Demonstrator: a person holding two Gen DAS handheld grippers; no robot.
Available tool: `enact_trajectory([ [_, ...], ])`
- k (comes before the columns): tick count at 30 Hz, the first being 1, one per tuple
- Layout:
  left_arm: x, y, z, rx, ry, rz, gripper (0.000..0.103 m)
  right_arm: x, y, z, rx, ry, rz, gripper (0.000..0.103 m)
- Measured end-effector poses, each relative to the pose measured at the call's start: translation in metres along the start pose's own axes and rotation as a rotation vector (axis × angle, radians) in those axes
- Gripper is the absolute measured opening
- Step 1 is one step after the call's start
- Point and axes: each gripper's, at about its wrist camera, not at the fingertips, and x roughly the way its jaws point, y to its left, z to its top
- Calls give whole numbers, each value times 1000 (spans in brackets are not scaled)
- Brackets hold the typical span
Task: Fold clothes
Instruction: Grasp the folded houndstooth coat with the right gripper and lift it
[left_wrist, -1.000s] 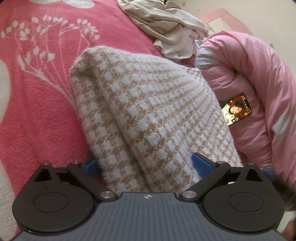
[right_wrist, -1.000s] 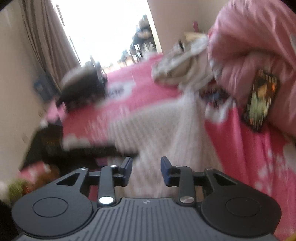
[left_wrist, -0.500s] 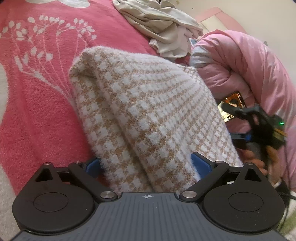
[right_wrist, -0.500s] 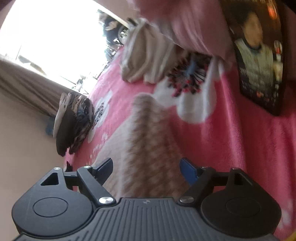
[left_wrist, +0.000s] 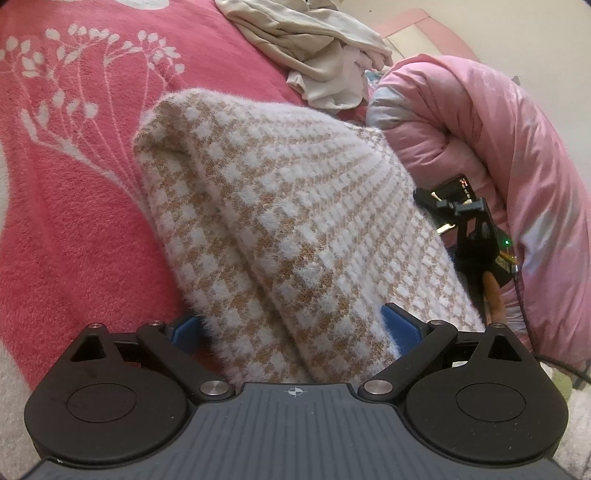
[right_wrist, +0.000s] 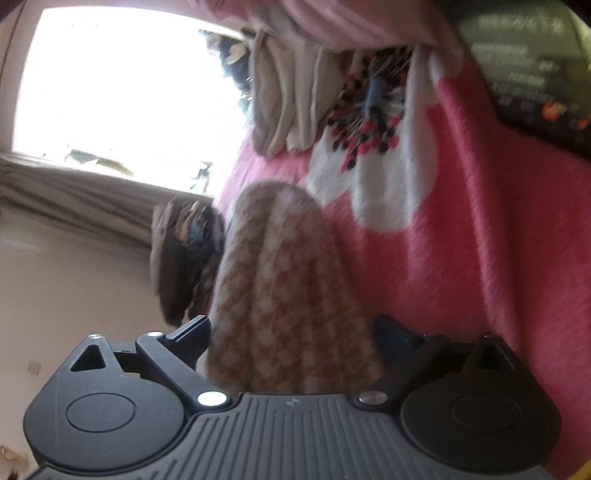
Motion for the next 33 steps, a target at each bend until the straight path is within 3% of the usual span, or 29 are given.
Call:
enact_trajectory([
  [7, 0, 2, 0, 2, -2, -10, 98, 5, 6, -18, -41, 177, 56, 98],
  [9, 0, 4, 0, 5, -4, -14, 98, 8, 11, -24, -77, 230, 65, 103],
  [12, 0, 4, 0, 7, -8, -16, 98, 18, 18, -22, -100, 269, 58, 103],
  [18, 0, -2, 0, 20, -15, 7, 98, 45, 32, -15, -84, 257, -46, 102],
  [20, -1, -5, -1, 32, -24, 18, 96, 46, 46, -20, -137, 250, -119, 92],
  [24, -4, -13, -1, 77, -42, 20, 93, 36, 64, -26, -156, 199, -163, 73],
  [29, -10, -17, 0, 91, -54, 2, 91, 32, 91, -40, -214, 142, -219, 61],
  [33, -17, -20, 0, 91, -70, -21, 89, 31, 118, -51, -271, 111, -263, 59],
])
